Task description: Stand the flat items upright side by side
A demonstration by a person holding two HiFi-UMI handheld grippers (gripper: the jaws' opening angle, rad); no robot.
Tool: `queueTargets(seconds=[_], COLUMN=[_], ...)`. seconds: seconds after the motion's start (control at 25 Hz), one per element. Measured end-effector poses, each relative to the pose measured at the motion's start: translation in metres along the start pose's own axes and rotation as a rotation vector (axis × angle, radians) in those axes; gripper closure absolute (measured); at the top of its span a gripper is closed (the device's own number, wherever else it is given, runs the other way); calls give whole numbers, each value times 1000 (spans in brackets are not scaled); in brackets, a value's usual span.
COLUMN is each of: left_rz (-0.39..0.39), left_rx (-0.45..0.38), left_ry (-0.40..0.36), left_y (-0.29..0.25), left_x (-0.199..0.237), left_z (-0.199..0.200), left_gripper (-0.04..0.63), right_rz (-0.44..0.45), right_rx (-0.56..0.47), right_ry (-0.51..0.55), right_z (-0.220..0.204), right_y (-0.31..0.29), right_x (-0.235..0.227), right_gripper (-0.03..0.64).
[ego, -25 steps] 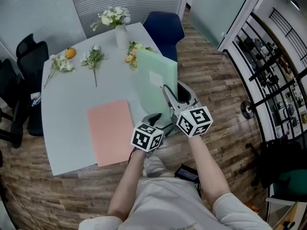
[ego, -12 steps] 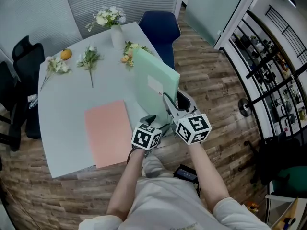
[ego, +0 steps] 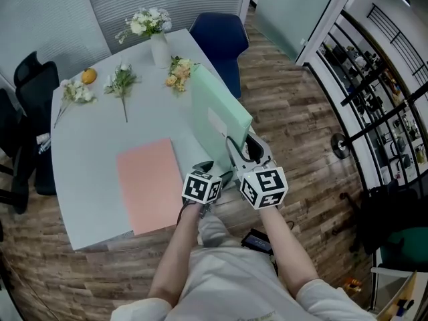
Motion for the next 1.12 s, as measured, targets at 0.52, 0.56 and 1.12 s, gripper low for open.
queueTargets(seconds=[0.52,0.56,1.12], left_rz=[12,8,-13], left_rx=[22,23,-64], left_ry=[113,119,202], left_y=[-13,-14,0], left_x=[15,16,18], left_z=[-19,-20,-21], left_gripper=[296,297,297], right_rz=[-72,-70,-90], right_rx=[22,24,78], right_ry=[28,36,65], right_z=[-14,-15,-34], right_y=[5,5,10], right_x=[6,7,9], right_gripper=[423,423,414])
Point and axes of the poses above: the fingertips, and each gripper's own axes: y backward along the fingers, x to its left, z out of its top, the point moved 7 cm from there along y, backward along the fingers, and after that the axes turned 9 degrees about -y, right-handed, at the moved point
